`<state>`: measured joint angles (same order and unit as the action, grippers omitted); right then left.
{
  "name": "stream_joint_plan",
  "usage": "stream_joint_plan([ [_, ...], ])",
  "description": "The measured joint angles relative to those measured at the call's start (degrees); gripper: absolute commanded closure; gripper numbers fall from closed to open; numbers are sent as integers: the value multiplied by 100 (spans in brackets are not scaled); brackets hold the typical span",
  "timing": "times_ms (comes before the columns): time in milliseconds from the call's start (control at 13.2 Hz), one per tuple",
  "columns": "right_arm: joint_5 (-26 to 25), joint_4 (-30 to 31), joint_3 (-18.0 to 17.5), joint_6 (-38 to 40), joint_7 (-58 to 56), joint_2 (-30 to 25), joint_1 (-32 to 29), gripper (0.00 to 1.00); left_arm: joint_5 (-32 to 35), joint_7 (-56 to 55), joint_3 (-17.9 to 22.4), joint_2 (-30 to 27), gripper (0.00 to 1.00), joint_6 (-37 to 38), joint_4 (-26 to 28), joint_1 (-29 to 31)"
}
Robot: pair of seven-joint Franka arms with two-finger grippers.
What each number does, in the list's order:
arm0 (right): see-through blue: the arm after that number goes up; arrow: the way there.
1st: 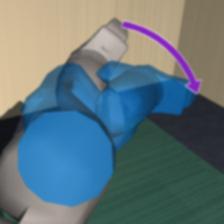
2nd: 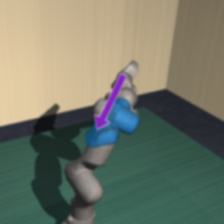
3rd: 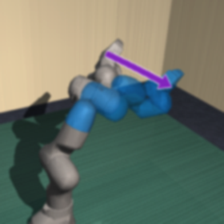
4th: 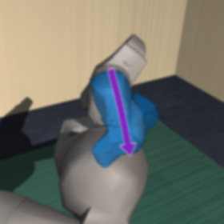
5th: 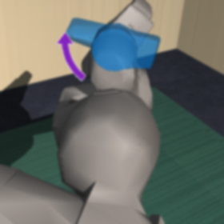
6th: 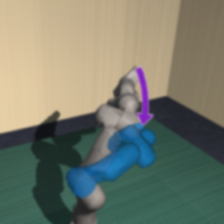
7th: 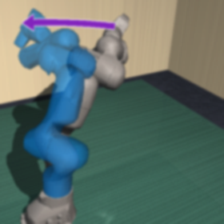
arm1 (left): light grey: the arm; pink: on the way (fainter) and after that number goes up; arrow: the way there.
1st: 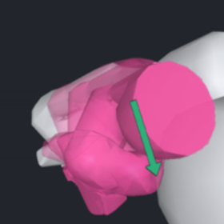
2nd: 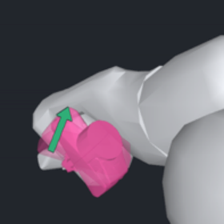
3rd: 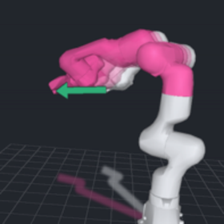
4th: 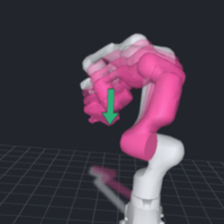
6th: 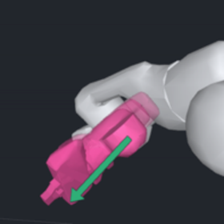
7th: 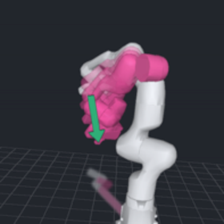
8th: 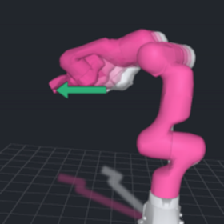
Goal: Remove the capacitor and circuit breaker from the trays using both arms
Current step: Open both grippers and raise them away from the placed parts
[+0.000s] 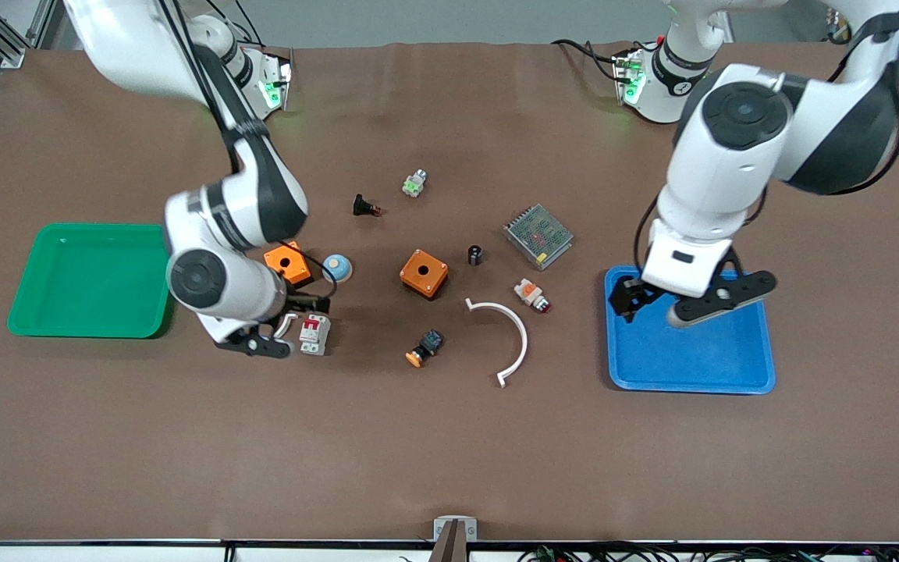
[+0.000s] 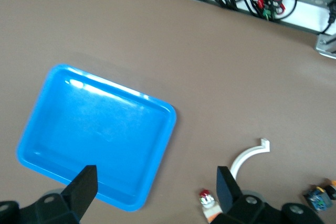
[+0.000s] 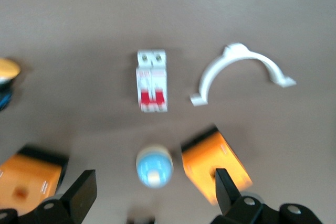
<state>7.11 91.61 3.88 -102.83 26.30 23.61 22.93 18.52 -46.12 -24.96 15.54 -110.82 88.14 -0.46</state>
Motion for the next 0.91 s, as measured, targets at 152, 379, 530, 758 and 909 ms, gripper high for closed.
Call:
stream_joint_plan([
  [152, 0, -9, 43, 816, -13, -822, -207, 0, -75, 607, -2, -54, 0, 444, -311, 215],
  [379, -3, 50, 70, 1613, -553, -1757, -820, 0, -646, 1536, -9, -228, 0, 940, -611, 732],
  [530, -31, 132, 92, 1810, -1128, -2058, -1340, 0, -1036, 2215, 8, -438, 0, 1298, -652, 1055],
  [758, -245, 148, 109, 1818, -1874, -2241, -1892, 0, -1330, 2904, 644, -814, 0, 1817, -630, 709],
  [909, -313, 111, 112, 1772, -2183, -2332, -2103, 0, -1498, 3158, 1357, -1108, 0, 1948, -413, 90],
])
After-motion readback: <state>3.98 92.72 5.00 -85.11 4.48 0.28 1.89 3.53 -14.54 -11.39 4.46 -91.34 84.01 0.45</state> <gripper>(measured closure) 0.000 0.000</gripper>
